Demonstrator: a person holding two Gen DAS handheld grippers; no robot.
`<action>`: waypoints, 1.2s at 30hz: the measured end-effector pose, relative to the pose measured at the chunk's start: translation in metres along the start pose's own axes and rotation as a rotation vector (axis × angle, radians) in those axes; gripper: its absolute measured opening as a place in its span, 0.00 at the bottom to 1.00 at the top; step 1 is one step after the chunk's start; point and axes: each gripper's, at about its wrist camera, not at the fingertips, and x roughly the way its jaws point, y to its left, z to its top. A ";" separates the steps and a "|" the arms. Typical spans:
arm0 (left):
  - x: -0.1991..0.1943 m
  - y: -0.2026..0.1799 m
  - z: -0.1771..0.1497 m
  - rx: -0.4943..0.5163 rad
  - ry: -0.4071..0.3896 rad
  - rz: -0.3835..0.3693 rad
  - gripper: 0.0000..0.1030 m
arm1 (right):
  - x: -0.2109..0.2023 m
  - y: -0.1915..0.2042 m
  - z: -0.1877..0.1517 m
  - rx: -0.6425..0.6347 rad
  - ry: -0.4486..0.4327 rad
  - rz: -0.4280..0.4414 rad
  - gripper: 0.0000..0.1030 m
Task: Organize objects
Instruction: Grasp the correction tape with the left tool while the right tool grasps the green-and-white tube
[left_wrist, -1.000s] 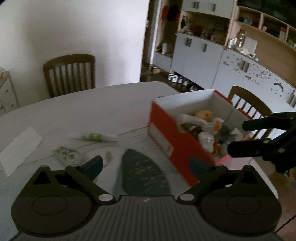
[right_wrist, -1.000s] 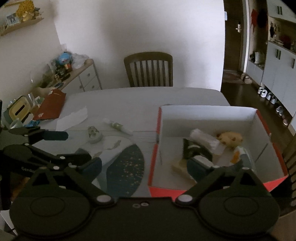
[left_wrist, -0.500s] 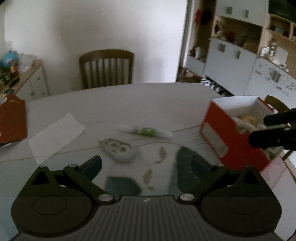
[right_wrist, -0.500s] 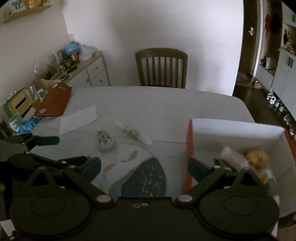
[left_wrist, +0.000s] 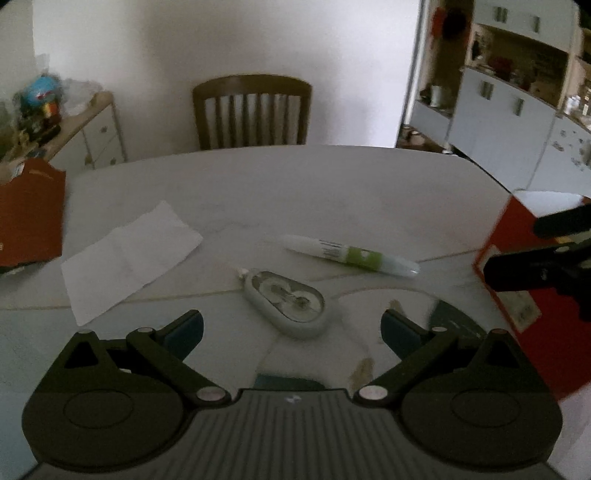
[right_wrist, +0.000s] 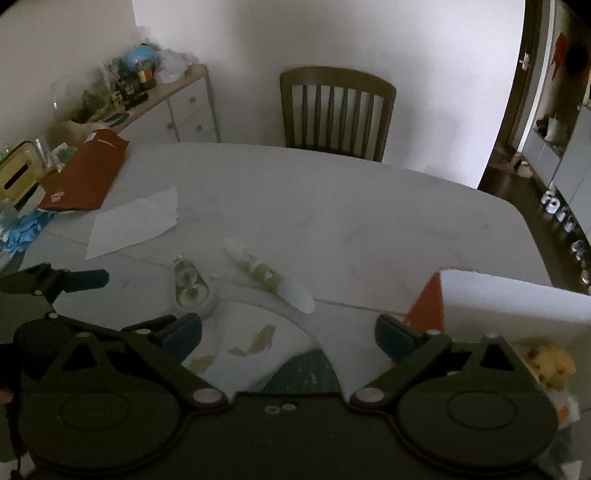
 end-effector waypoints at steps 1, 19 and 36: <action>0.005 0.001 0.001 -0.008 0.004 0.001 1.00 | 0.005 -0.001 0.003 0.000 0.005 -0.003 0.97; 0.073 -0.002 0.015 -0.029 0.040 0.072 1.00 | 0.093 0.005 0.030 0.006 0.091 -0.033 0.96; 0.088 0.005 0.009 -0.045 0.066 0.086 0.98 | 0.143 0.008 0.028 -0.031 0.164 -0.028 0.81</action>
